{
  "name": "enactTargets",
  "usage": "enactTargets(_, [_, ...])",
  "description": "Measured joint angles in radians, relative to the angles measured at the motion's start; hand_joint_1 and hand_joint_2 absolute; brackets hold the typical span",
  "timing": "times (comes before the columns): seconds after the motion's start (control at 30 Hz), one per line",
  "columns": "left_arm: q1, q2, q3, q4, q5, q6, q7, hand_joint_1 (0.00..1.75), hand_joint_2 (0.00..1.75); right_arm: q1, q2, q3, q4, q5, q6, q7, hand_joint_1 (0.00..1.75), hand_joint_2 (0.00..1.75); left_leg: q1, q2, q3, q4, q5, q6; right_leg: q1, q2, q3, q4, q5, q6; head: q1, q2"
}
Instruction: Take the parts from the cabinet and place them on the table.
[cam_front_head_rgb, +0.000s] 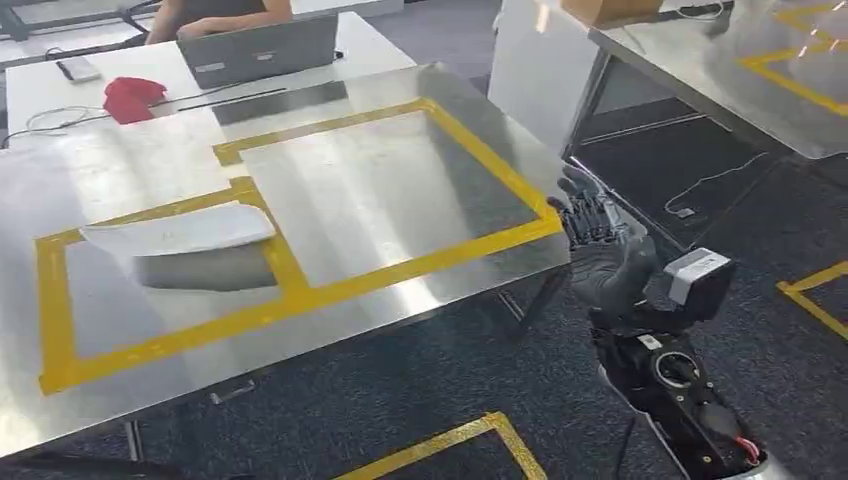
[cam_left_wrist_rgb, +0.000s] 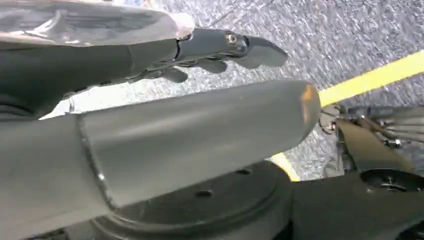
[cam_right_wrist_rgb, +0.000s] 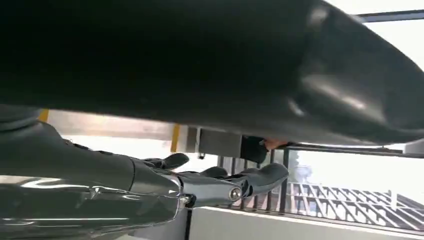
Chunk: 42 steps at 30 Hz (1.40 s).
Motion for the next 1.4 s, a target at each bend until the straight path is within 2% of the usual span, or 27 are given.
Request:
enactTargets(0.07, [0.002, 0.000, 0.000, 0.000, 0.001, 0.000, 0.005, 0.00, 0.00, 0.004, -0.001, -0.001, 0.001, 0.000, -0.002, 0.001, 0.00, 0.00, -0.001, 0.016, -0.001, 0.002, 0.000, 0.000, 0.000, -0.002, -0.049, 0.112, -0.031, 0.005, 0.000, 0.000])
enactTargets(0.1, [0.003, -0.001, 0.000, 0.000, 0.001, 0.001, 0.006, 0.00, 0.00, 0.007, -0.002, -0.002, 0.001, 0.000, -0.005, 0.003, 0.00, 0.00, -0.001, 0.023, -0.001, 0.003, -0.002, 0.000, 0.000, -0.003, -0.038, 0.092, -0.010, 0.006, 0.000, 0.000])
enactTargets(0.17, [0.001, -0.003, 0.000, 0.000, -0.006, 0.001, 0.011, 0.00, 0.00, 0.017, -0.006, -0.013, 0.000, 0.004, -0.015, 0.005, 0.00, 0.00, -0.001, 0.035, 0.001, 0.007, -0.006, -0.002, 0.000, -0.013, 0.050, -0.078, 0.080, 0.001, 0.000, 0.000])
enactTargets(0.2, [0.000, -0.004, 0.000, 0.000, -0.011, 0.001, 0.014, 0.00, 0.00, 0.023, -0.010, -0.018, -0.003, 0.005, -0.021, 0.006, 0.00, 0.00, -0.001, 0.040, 0.004, 0.009, -0.009, -0.006, 0.001, -0.033, 0.102, -0.179, 0.121, -0.003, 0.000, 0.000])
enactTargets(0.23, [0.001, -0.004, 0.000, 0.000, -0.015, 0.001, 0.014, 0.00, 0.00, 0.031, -0.014, -0.026, -0.007, 0.011, -0.029, 0.007, 0.00, 0.00, -0.008, 0.043, 0.003, 0.013, -0.013, -0.012, 0.010, -0.070, 0.125, -0.233, 0.114, -0.009, 0.000, 0.000])
enactTargets(0.27, [0.001, -0.004, 0.000, 0.000, -0.020, 0.001, 0.014, 0.00, 0.00, 0.042, -0.016, -0.033, -0.012, 0.016, -0.040, 0.012, 0.00, 0.00, -0.011, 0.047, 0.001, 0.018, -0.014, -0.015, 0.011, -0.058, 0.123, -0.237, 0.120, -0.022, 0.000, 0.000])
enactTargets(0.37, [0.001, -0.004, 0.000, 0.000, -0.032, 0.001, 0.010, 0.00, 0.00, 0.097, -0.026, -0.067, -0.022, 0.016, -0.066, 0.019, 0.00, 0.00, -0.011, 0.067, 0.006, 0.013, -0.014, -0.025, 0.014, -0.036, 0.119, -0.238, 0.122, -0.036, 0.000, 0.000])
enactTargets(0.4, [0.001, -0.001, 0.000, 0.000, -0.036, 0.001, 0.006, 0.00, 0.00, 0.115, -0.027, -0.081, -0.026, 0.000, -0.061, 0.012, 0.00, 0.00, -0.010, 0.066, 0.004, 0.019, -0.024, -0.032, 0.004, -0.030, 0.126, -0.246, 0.128, -0.044, 0.000, 0.000])
enactTargets(0.47, [0.000, 0.000, 0.000, 0.000, -0.039, 0.001, 0.002, 0.00, 0.00, 0.147, -0.027, -0.112, -0.029, -0.025, -0.046, -0.009, 0.00, 0.00, -0.006, 0.017, -0.040, 0.127, -0.096, -0.042, 0.001, -0.019, 0.123, -0.247, 0.130, -0.051, 0.000, 0.000])
enactTargets(0.53, [0.003, 0.001, -0.001, 0.000, -0.043, 0.001, 0.000, 0.00, 0.00, 0.176, -0.030, -0.143, -0.030, -0.032, -0.041, -0.021, 0.00, 0.00, 0.000, 0.004, -0.123, 0.303, -0.171, -0.049, 0.001, -0.003, 0.119, -0.246, 0.131, -0.053, -0.001, 0.000])
enactTargets(0.57, [0.004, 0.001, -0.001, 0.000, -0.044, 0.001, -0.002, 0.00, 0.00, 0.190, -0.030, -0.155, -0.031, -0.031, -0.042, -0.021, 0.00, 0.00, 0.000, 0.003, -0.149, 0.356, -0.180, -0.051, 0.001, 0.006, 0.119, -0.246, 0.131, -0.053, 0.000, 0.000])
enactTargets(0.6, [0.004, 0.002, -0.001, 0.000, -0.043, 0.000, -0.002, 0.00, 0.00, 0.203, -0.031, -0.165, -0.032, -0.028, -0.047, -0.021, 0.00, 0.00, 0.000, 0.002, -0.149, 0.354, -0.164, -0.050, 0.001, 0.017, 0.120, -0.246, 0.131, -0.053, 0.000, 0.000])
enactTargets(0.67, [0.004, 0.006, -0.001, 0.000, -0.044, -0.001, -0.002, 0.00, 0.00, 0.217, -0.032, -0.187, -0.039, -0.018, -0.057, -0.019, 0.00, 0.00, 0.000, -0.003, -0.082, 0.206, -0.074, -0.043, 0.001, 0.039, 0.124, -0.245, 0.132, -0.052, 0.000, 0.000])
enactTargets(0.7, [0.003, 0.008, -0.001, 0.000, -0.044, -0.002, -0.002, 0.00, 0.00, 0.219, -0.032, -0.195, -0.042, -0.016, -0.060, -0.019, 0.00, 0.00, 0.001, -0.017, -0.035, 0.107, -0.027, -0.038, 0.001, 0.049, 0.127, -0.245, 0.132, -0.050, 0.000, 0.000])
enactTargets(0.73, [0.003, 0.011, -0.001, 0.000, -0.044, -0.002, -0.003, 0.00, 0.00, 0.221, -0.032, -0.202, -0.043, -0.015, -0.061, -0.018, 0.00, 0.00, 0.002, -0.052, -0.004, 0.033, -0.008, -0.032, 0.000, 0.055, 0.125, -0.245, 0.132, -0.048, -0.001, 0.000])
enactTargets(0.77, [0.002, 0.011, -0.001, 0.000, -0.043, -0.002, -0.003, 0.00, 0.00, 0.224, -0.032, -0.209, -0.046, -0.015, -0.061, -0.017, 0.00, 0.00, 0.001, -0.056, 0.001, 0.014, -0.013, -0.030, 0.007, 0.065, 0.120, -0.239, 0.132, -0.041, 0.000, 0.000])
enactTargets(0.83, [-0.003, 0.011, -0.001, 0.000, -0.043, -0.003, -0.002, 0.00, 0.00, 0.233, -0.032, -0.221, -0.050, -0.014, -0.061, -0.017, 0.00, 0.00, -0.004, -0.045, -0.002, 0.020, -0.013, -0.023, 0.001, 0.077, 0.114, -0.243, 0.137, -0.029, 0.000, 0.000])
enactTargets(0.9, [-0.004, 0.010, -0.001, 0.000, -0.043, -0.003, -0.003, 0.00, 0.00, 0.241, -0.034, -0.233, -0.055, -0.014, -0.063, -0.016, 0.00, 0.00, 0.002, -0.028, 0.000, 0.009, -0.004, -0.008, 0.001, 0.085, 0.110, -0.240, 0.135, -0.015, 0.000, 0.000])
enactTargets(0.97, [-0.003, 0.011, -0.001, 0.000, -0.041, -0.003, -0.003, 0.00, 0.00, 0.243, -0.035, -0.245, -0.058, -0.004, -0.071, -0.011, 0.00, 0.00, 0.002, -0.014, -0.001, 0.006, -0.002, 0.003, 0.003, 0.016, 0.073, -0.154, 0.073, -0.007, 0.003, 0.000])
enactTargets(1.03, [-0.001, 0.011, -0.001, 0.000, -0.037, -0.003, -0.003, 0.00, 0.00, 0.247, -0.035, -0.255, -0.056, 0.008, -0.083, 0.003, 0.00, 0.00, -0.001, 0.002, -0.004, 0.006, -0.002, 0.003, 0.000, -0.001, -0.010, 0.032, -0.016, 0.001, 0.003, 0.000])
enactTargets(1.07, [0.000, 0.011, -0.001, 0.000, -0.035, -0.003, -0.003, 0.00, 0.00, 0.251, -0.035, -0.261, -0.053, 0.017, -0.087, 0.011, 0.00, 0.00, -0.001, 0.010, -0.005, 0.007, -0.002, 0.003, 0.000, -0.003, -0.039, 0.100, -0.037, 0.003, 0.004, 0.000])
enactTargets(1.1, [0.002, 0.011, -0.001, 0.000, -0.035, -0.003, -0.003, 0.00, 0.00, 0.256, -0.037, -0.267, -0.050, 0.027, -0.095, 0.020, 0.00, 0.00, -0.001, 0.019, -0.005, 0.007, -0.002, 0.003, 0.000, -0.003, -0.043, 0.110, -0.030, 0.004, 0.003, 0.000])
enactTargets(1.13, [0.002, 0.011, -0.001, 0.000, -0.034, -0.003, -0.003, 0.00, 0.00, 0.259, -0.039, -0.273, -0.047, 0.040, -0.104, 0.030, 0.00, 0.00, -0.001, 0.025, -0.004, 0.007, -0.003, 0.003, 0.000, -0.004, -0.022, 0.072, -0.002, 0.003, 0.003, 0.000])
enactTargets(1.2, [0.000, 0.009, -0.001, 0.000, -0.030, -0.003, -0.004, 0.00, 0.00, 0.262, -0.048, -0.285, -0.038, 0.076, -0.124, 0.055, 0.00, 0.00, -0.002, 0.038, -0.001, 0.009, -0.005, 0.000, 0.001, -0.019, 0.080, -0.122, 0.090, -0.003, 0.003, 0.000])
enactTargets(1.23, [-0.001, 0.009, -0.001, 0.000, -0.027, -0.004, -0.006, 0.00, 0.00, 0.262, -0.052, -0.292, -0.032, 0.091, -0.129, 0.067, 0.00, 0.00, -0.003, 0.044, 0.000, 0.010, -0.006, -0.003, 0.004, -0.050, 0.130, -0.218, 0.118, -0.009, 0.003, 0.000])
enactTargets(1.27, [-0.001, 0.009, -0.001, 0.000, -0.024, -0.004, -0.007, 0.00, 0.00, 0.260, -0.054, -0.298, -0.023, 0.106, -0.136, 0.078, 0.00, 0.00, -0.012, 0.048, -0.001, 0.016, -0.010, -0.008, 0.015, -0.063, 0.137, -0.243, 0.110, -0.017, 0.003, 0.000])
enactTargets(1.4, [-0.003, 0.010, 0.000, 0.000, -0.015, -0.003, -0.007, 0.00, 0.00, 0.264, -0.065, -0.322, 0.038, 0.150, -0.158, 0.105, 0.00, 0.00, -0.013, 0.071, 0.002, 0.013, -0.008, -0.026, 0.010, -0.027, 0.130, -0.247, 0.122, -0.042, 0.003, 0.000])
